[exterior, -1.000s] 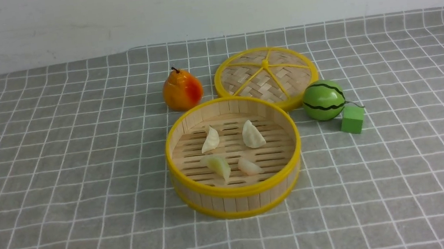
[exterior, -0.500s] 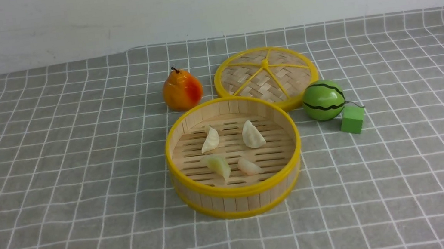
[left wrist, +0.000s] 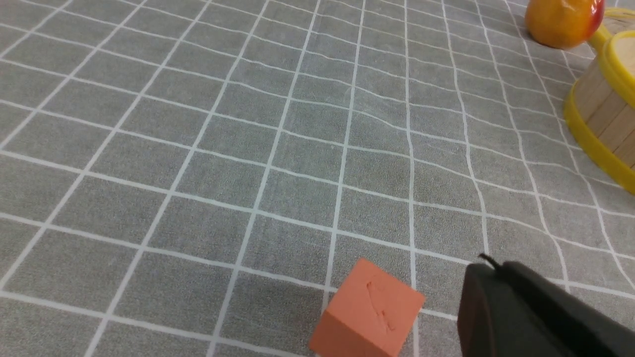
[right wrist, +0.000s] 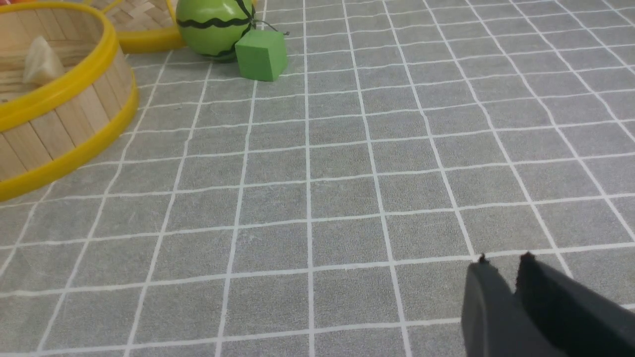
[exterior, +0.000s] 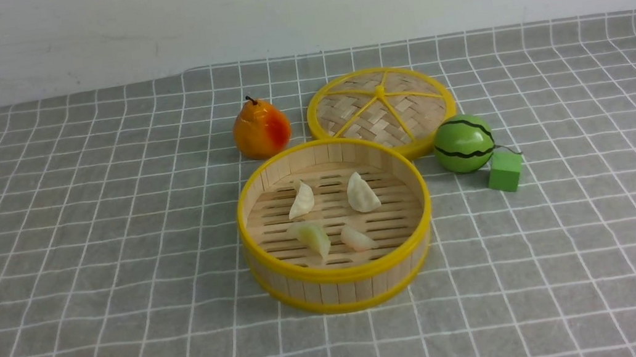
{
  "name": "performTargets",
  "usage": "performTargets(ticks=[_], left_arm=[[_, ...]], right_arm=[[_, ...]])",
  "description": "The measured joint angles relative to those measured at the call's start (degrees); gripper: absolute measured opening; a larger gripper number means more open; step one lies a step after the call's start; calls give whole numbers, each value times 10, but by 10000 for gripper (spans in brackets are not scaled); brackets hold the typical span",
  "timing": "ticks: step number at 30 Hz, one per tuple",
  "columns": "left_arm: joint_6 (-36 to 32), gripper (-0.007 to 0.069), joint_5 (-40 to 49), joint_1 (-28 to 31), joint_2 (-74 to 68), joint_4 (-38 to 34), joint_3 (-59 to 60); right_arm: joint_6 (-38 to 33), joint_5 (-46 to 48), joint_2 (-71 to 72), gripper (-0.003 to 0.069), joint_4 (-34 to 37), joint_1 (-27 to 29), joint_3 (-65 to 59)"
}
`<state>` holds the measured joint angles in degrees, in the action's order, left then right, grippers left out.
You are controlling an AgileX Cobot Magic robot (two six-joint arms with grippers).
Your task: Put the dumplings into the steamer on the table with the grey tablecloth.
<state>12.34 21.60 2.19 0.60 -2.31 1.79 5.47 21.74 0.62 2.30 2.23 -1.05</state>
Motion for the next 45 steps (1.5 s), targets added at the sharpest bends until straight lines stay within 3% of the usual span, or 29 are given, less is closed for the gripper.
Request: performTargets(ticks=[45], left_arm=[[1,29,0,0,0,-1,0]], right_arm=[[0,0,0,129,0,0,0]])
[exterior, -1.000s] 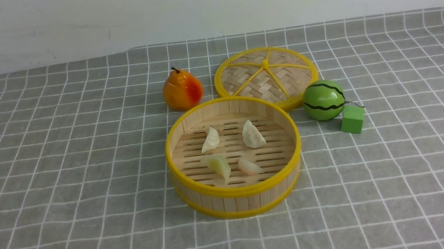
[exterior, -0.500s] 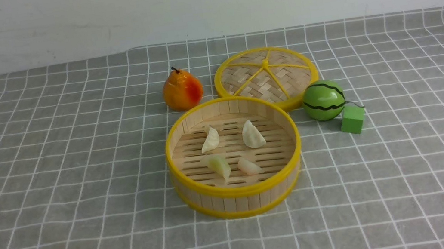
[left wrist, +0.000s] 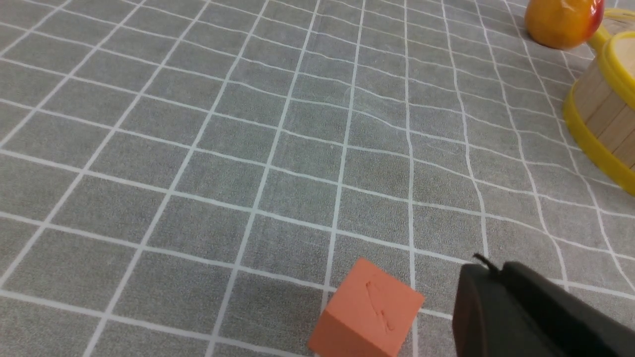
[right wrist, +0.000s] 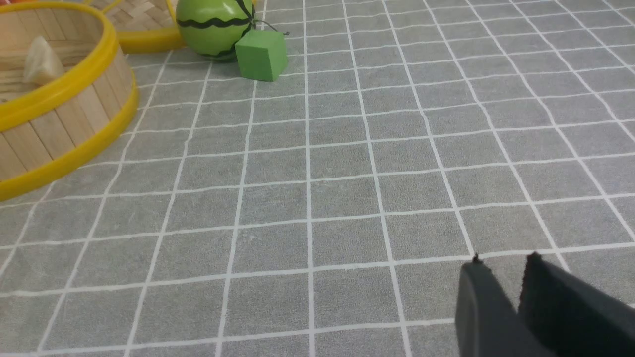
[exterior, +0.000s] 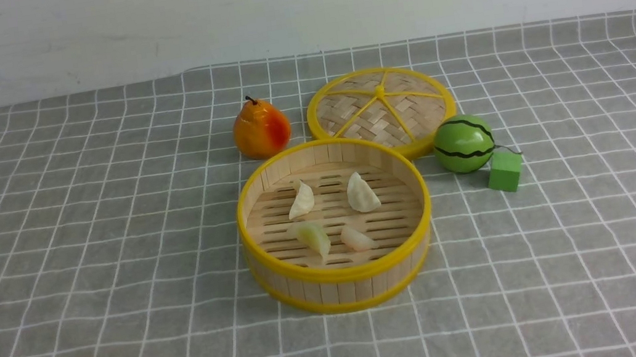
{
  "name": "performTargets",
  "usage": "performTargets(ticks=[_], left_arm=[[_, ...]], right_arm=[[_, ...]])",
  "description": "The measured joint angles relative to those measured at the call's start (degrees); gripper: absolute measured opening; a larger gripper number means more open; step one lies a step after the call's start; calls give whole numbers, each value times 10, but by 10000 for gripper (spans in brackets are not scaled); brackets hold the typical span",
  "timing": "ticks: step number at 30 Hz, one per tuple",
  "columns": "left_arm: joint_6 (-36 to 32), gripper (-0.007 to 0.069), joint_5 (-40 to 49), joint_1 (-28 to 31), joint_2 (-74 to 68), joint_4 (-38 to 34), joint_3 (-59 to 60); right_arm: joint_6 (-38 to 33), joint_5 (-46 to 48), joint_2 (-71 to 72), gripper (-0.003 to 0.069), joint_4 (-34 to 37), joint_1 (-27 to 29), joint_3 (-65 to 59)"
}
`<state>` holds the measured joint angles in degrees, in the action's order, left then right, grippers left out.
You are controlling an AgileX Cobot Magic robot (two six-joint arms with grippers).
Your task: Put the dumplings into the steamer on the table with the grey tablecloth.
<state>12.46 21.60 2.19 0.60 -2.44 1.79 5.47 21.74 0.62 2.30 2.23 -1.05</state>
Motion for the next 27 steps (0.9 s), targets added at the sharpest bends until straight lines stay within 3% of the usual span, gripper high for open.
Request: performTargets(ticks=[27], left_arm=[[1,60,0,0,0,0,0]], right_arm=[[0,0,0,166,0,0,0]])
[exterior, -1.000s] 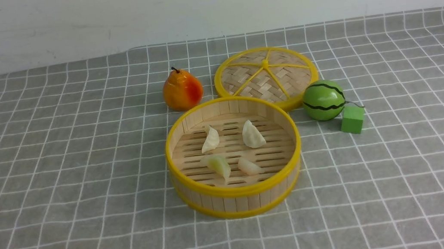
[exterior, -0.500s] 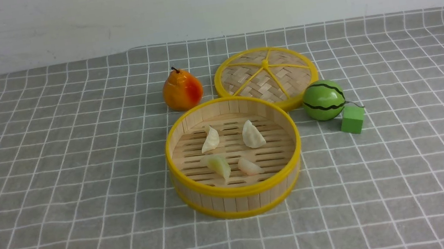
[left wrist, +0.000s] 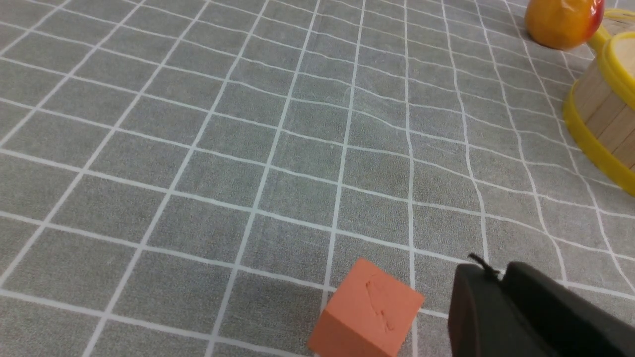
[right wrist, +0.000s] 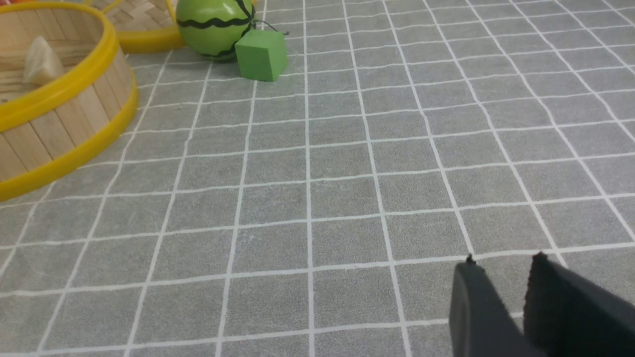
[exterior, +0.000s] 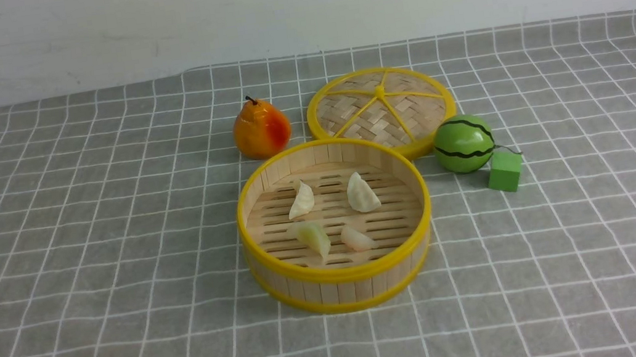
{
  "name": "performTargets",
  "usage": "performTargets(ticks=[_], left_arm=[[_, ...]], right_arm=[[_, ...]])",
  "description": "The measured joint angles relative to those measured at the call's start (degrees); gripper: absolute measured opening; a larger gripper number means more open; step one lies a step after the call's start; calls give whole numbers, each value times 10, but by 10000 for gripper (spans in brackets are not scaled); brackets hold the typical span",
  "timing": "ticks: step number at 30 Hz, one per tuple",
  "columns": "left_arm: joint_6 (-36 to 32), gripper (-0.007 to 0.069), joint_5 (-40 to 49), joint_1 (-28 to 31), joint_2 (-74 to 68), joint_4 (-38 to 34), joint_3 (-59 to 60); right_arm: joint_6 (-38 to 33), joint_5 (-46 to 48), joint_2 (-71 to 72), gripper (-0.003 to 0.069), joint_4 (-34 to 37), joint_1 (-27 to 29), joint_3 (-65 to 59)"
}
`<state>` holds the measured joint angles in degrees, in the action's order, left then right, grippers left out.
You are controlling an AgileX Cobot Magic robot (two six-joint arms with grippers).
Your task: Put the dumplings into the steamer on the table with the grey tablecloth.
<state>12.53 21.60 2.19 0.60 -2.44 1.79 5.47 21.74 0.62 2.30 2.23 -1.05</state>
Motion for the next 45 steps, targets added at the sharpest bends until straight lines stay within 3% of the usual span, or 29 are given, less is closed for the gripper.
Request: performTargets(ticks=[45], left_arm=[[0,92,0,0,0,0,0]], right_arm=[[0,0,0,221,0,0,0]])
